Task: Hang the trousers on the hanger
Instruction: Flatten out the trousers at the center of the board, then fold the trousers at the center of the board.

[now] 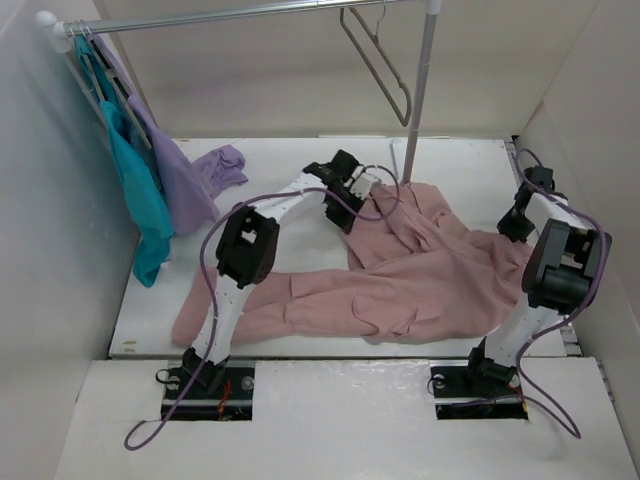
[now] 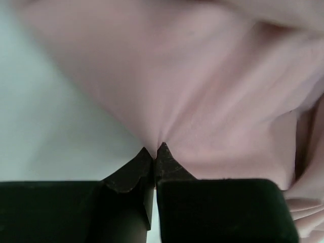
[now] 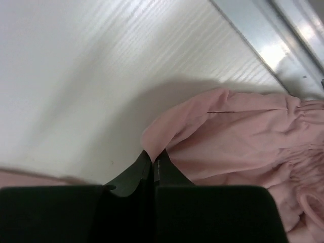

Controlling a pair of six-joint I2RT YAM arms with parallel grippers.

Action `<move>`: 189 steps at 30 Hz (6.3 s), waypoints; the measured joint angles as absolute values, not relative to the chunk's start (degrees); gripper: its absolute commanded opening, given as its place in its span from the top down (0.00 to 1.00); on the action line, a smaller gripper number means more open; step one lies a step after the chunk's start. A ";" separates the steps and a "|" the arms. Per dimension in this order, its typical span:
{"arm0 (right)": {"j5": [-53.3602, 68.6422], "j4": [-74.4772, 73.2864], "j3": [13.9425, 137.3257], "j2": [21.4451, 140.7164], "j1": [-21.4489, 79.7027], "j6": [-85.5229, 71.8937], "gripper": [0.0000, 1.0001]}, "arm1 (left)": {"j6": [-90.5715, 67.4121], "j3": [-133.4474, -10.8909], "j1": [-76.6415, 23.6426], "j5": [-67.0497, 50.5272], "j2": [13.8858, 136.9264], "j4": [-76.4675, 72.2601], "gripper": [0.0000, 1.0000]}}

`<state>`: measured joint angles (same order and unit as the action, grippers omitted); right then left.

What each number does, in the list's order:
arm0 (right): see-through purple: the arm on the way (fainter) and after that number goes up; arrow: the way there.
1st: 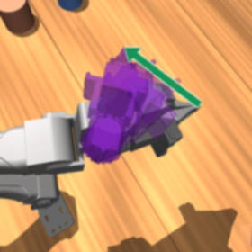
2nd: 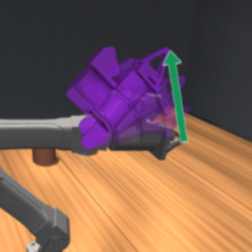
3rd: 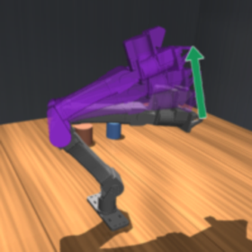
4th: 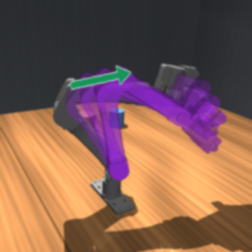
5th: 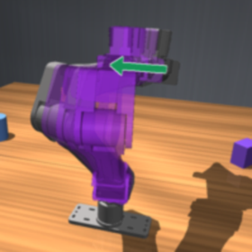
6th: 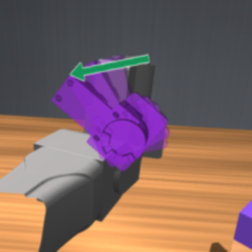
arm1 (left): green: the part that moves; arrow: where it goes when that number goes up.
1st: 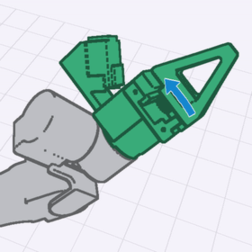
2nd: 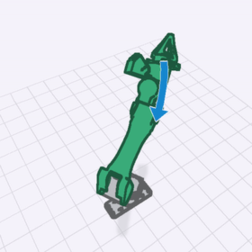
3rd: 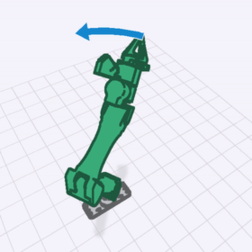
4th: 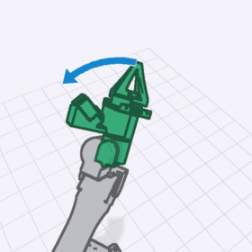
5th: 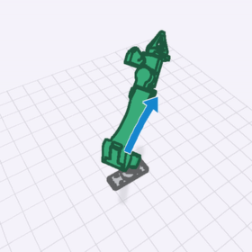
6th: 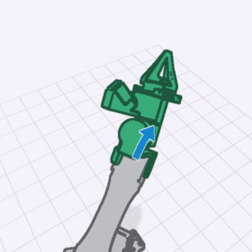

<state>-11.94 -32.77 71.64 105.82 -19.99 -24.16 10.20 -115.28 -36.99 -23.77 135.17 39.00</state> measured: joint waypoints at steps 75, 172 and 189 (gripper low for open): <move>-16.36 -37.50 91.72 109.23 -13.56 -19.31 1.00 | 14.70 -101.38 -14.02 2.42 127.72 24.86 1.00; -13.08 -34.59 64.14 99.24 -27.81 -34.33 0.29 | 46.46 -26.98 -30.79 14.92 65.69 44.25 0.39; -13.19 -34.52 61.12 88.36 -27.68 -32.38 1.00 | 39.48 -27.62 -27.16 24.69 51.88 37.17 1.00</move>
<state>-13.19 -34.52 61.12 88.36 -27.68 -32.38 39.48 -27.62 -27.16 24.69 51.88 37.17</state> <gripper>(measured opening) 0.046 0.007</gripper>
